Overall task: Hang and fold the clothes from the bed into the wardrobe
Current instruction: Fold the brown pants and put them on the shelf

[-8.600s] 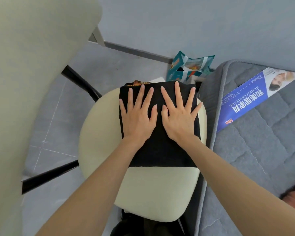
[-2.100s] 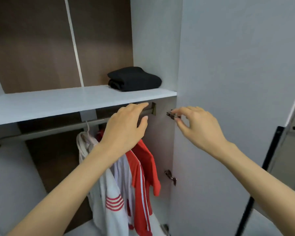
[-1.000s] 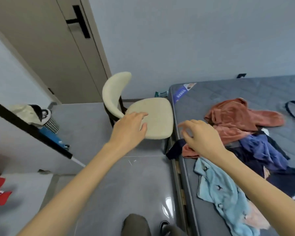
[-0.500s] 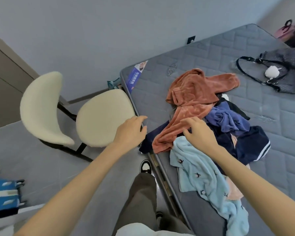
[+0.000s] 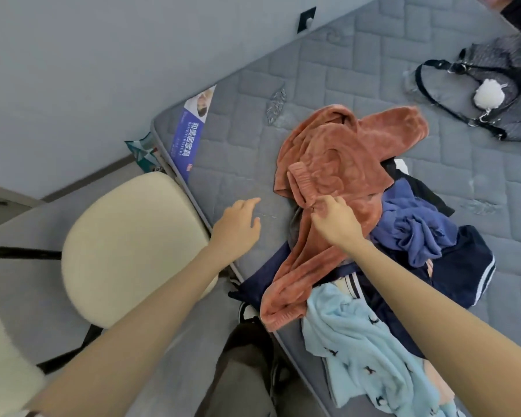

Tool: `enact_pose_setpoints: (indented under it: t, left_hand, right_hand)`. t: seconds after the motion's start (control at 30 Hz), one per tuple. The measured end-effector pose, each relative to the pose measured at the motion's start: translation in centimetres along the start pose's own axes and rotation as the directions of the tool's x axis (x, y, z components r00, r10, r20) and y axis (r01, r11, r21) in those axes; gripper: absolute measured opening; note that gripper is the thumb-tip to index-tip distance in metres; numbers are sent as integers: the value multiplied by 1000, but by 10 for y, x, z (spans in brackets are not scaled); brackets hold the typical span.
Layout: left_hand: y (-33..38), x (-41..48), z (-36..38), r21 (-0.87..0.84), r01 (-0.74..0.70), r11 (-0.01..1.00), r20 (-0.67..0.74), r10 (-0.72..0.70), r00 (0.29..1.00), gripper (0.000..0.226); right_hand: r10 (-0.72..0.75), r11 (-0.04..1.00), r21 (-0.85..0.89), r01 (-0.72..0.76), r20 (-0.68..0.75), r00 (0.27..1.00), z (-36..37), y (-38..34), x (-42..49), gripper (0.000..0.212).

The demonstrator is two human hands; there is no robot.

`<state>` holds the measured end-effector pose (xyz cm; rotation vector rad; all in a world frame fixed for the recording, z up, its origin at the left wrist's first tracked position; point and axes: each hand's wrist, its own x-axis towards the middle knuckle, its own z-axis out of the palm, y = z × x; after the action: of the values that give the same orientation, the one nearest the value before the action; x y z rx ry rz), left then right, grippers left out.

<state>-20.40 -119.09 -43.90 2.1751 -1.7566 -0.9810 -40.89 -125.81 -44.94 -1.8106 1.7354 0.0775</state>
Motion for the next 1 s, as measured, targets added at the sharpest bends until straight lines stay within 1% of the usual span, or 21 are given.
enact_pose_setpoints:
  t: [0.07,0.13,0.3,0.37,0.4,0.5,0.53,0.6,0.63,0.67,0.73,0.77,0.83,0.87,0.93,0.97,1.0]
  left_hand:
    - [-10,30,15,-3,-6,1000,43,6,999,49]
    - [-21,59,32,1,-12,1000,65,12,998,50]
    - [-45,123,77,13,-16,1000,88,14,996,52]
    - [-51,140,95,5,-19,1000,113,19,993,55]
    - [-54,147,102,-7,-24,1000,128,25,991,57]
    - [-54,167,121,-51,-46,998,152,53,987,64]
    - [-53,174,126,-54,-53,997,149,60,987,68]
    - [-46,188,136,-32,-72,997,127,75,989,77]
    - [-41,195,141,-9,-84,996,118,84,989,82]
    - [-35,202,146,21,-98,995,112,95,989,87]
    - [-21,215,159,100,-137,986,103,126,987,94]
    - [-16,220,164,155,-157,975,99,142,985,96]
    - [-1,231,179,272,-191,943,104,169,980,95]
    - [5,234,185,321,-199,926,101,176,979,93]
    - [13,240,193,389,-223,894,96,201,975,87]
    - [14,242,195,408,-246,879,95,227,969,81]
    - [12,244,195,412,-269,871,85,257,963,73]
  right_hand:
    - [51,999,17,-52,18,999,13,0,35,45]
    - [73,997,9,-73,6,997,28,2,67,51]
    - [57,993,-96,-62,-51,997,73,13,133,81]
    - [59,985,-158,-64,-38,998,87,21,147,86]
    - [41,979,-197,-49,-42,998,93,25,152,81]
    - [-75,968,-248,44,-118,990,94,39,157,45]
    - [-116,962,-262,74,-148,982,90,44,154,36]
    - [-177,941,-325,97,-227,958,77,61,143,27]
    - [-184,935,-347,74,-294,938,70,72,136,24]
    - [-160,937,-350,23,-368,916,62,83,128,21]
    - [-27,949,-291,-125,-468,883,48,105,114,14]
    - [47,945,-262,-194,-479,877,45,112,110,14]
    - [157,920,-255,-297,-455,877,42,123,107,24]
    - [161,915,-271,-300,-436,885,44,124,106,33]
    - [88,922,-317,-221,-383,919,48,119,106,55]
    - [43,923,-345,-171,-348,937,51,117,107,62]
    - [5,918,-376,-128,-312,950,54,117,108,63]
